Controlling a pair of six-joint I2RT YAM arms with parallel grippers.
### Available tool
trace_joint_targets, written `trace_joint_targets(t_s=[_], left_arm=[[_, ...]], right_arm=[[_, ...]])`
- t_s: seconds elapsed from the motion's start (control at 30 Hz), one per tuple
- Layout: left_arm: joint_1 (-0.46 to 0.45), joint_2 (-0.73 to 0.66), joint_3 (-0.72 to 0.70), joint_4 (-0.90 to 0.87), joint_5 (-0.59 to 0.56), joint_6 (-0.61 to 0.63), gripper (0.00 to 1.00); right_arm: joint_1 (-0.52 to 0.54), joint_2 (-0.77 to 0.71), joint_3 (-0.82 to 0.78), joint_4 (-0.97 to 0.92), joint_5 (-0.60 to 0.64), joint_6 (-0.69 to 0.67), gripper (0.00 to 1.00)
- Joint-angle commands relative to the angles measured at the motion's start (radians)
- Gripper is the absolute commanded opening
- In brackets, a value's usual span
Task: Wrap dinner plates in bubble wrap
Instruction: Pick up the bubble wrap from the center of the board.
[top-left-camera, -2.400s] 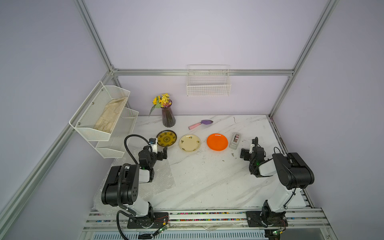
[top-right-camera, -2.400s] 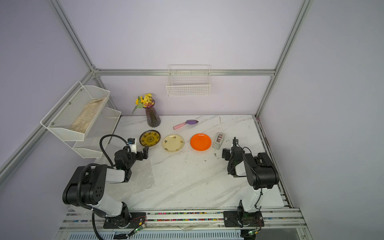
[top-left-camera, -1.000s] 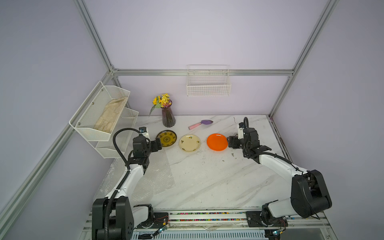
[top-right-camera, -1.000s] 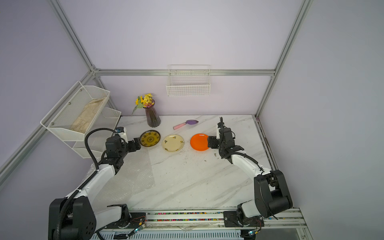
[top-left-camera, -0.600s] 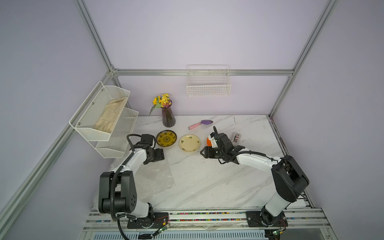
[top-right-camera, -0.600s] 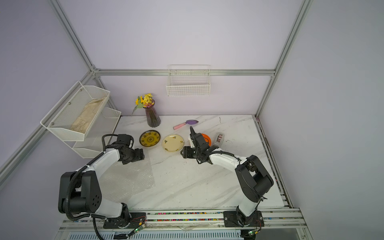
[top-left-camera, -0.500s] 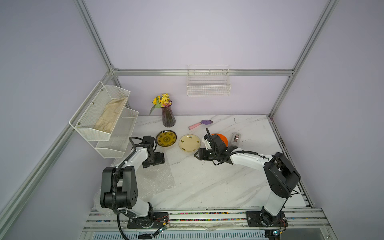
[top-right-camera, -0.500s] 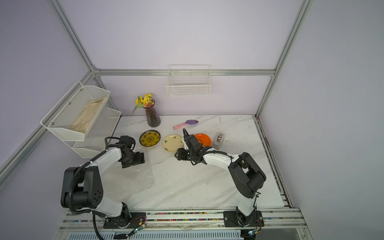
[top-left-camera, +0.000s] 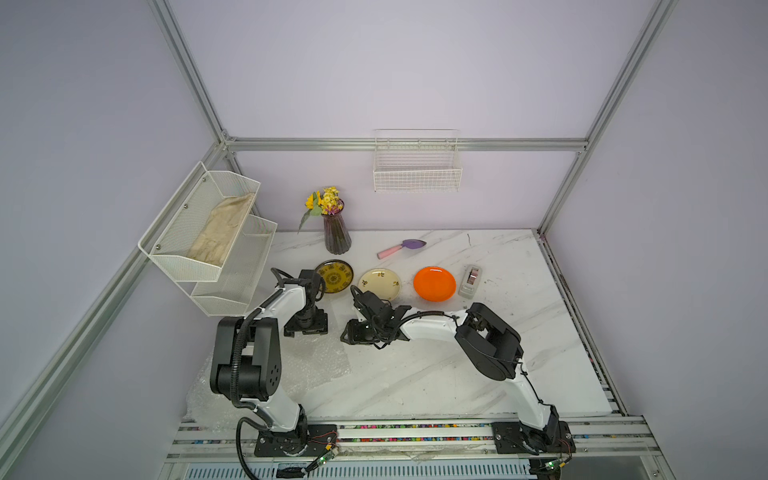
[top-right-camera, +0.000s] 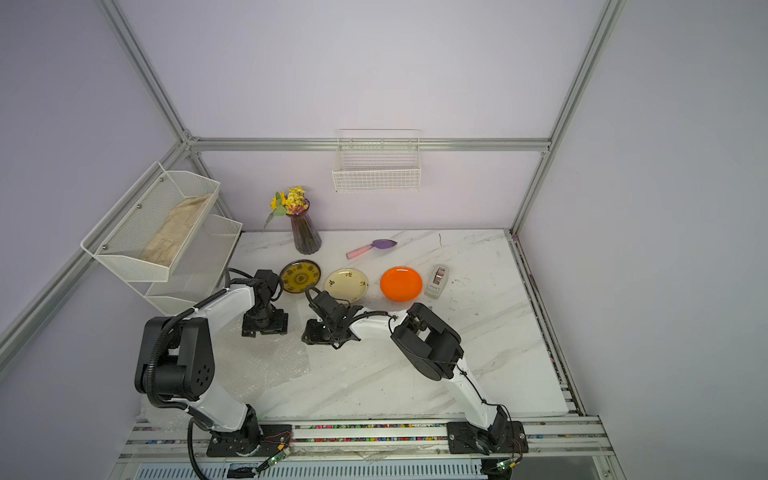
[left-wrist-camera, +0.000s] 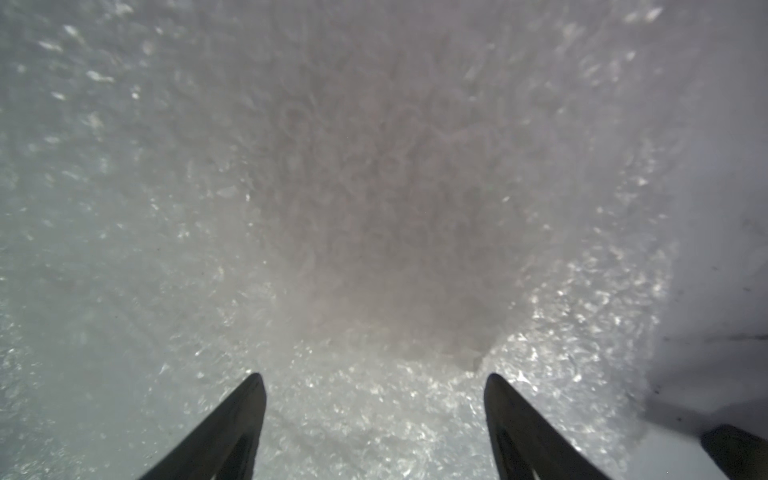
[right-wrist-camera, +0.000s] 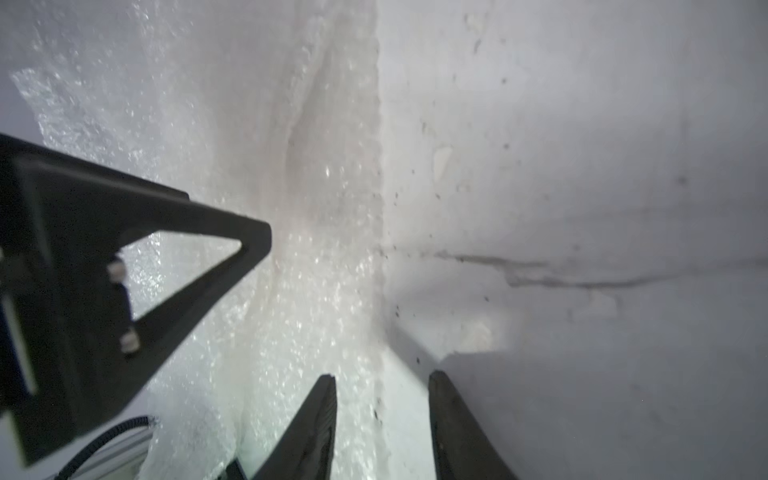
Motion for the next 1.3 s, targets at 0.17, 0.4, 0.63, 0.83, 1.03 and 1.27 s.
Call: trace_joint_targets(t_s=[0.17, 0.4, 0.63, 0.83, 1.03, 1.27], left_arm=[[-0.002, 0.058, 0.073, -0.006, 0.018, 0.016, 0.57], [-0.002, 0.024, 0.096, 0.001, 0.010, 0.021, 0.20], [-0.002, 0.012, 0.133, -0.008, -0.029, 0.023, 0.06], [-0.001, 0.014, 0.172, -0.034, -0.138, 0.024, 0.01], [0.004, 0.045, 0.209, -0.045, -0.176, 0.052, 0.00], [0.004, 0.112, 0.273, -0.045, -0.173, 0.062, 0.00]], right_arm=[[0.034, 0.106, 0.083, -0.079, 0.001, 0.071, 0.38], [0.044, 0.143, 0.133, -0.080, 0.010, 0.084, 0.19], [0.044, 0.094, 0.135, -0.087, 0.040, 0.072, 0.00], [0.000, -0.129, -0.063, -0.138, 0.124, 0.036, 0.00], [-0.081, -0.417, -0.371, -0.244, 0.181, -0.005, 0.00], [-0.259, -0.783, -0.670, -0.444, 0.209, -0.079, 0.00]])
